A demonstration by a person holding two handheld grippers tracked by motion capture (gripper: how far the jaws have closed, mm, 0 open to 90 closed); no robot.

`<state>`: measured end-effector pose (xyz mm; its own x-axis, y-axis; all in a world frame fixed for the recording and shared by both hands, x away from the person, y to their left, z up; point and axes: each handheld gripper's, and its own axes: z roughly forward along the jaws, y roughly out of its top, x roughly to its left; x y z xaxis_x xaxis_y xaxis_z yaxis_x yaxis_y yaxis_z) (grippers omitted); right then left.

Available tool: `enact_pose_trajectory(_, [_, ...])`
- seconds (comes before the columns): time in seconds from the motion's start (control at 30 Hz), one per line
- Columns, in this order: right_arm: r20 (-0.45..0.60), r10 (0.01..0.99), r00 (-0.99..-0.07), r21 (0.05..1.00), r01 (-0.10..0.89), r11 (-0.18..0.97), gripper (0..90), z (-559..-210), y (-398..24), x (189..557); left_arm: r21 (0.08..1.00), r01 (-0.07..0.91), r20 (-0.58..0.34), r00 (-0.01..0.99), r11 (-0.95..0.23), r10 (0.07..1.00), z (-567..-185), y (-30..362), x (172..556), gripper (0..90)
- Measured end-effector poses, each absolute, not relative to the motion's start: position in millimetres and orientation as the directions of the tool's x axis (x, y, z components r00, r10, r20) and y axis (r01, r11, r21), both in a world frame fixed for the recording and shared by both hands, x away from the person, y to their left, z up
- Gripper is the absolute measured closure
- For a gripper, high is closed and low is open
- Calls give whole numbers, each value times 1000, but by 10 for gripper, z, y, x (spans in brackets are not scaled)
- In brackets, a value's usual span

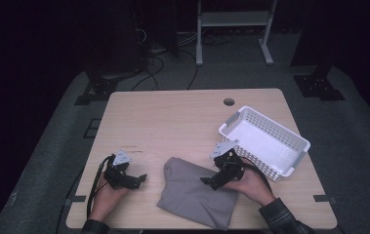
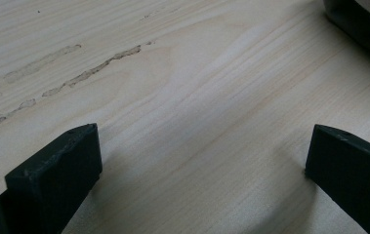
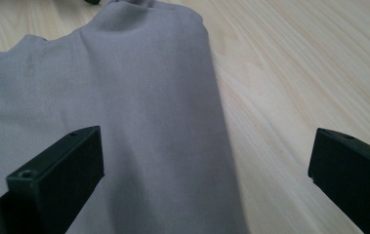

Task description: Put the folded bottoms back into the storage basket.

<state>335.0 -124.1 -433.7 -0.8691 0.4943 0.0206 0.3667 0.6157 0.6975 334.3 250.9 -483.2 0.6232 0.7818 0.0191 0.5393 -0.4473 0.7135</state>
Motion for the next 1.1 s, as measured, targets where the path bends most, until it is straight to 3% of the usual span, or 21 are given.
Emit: enact_pose_trajectory(1.1, [13,412,-911,612,333,717,0,-4718,-848,3259,714,539,19,623,-447,782,-4833,2508,3342,0])
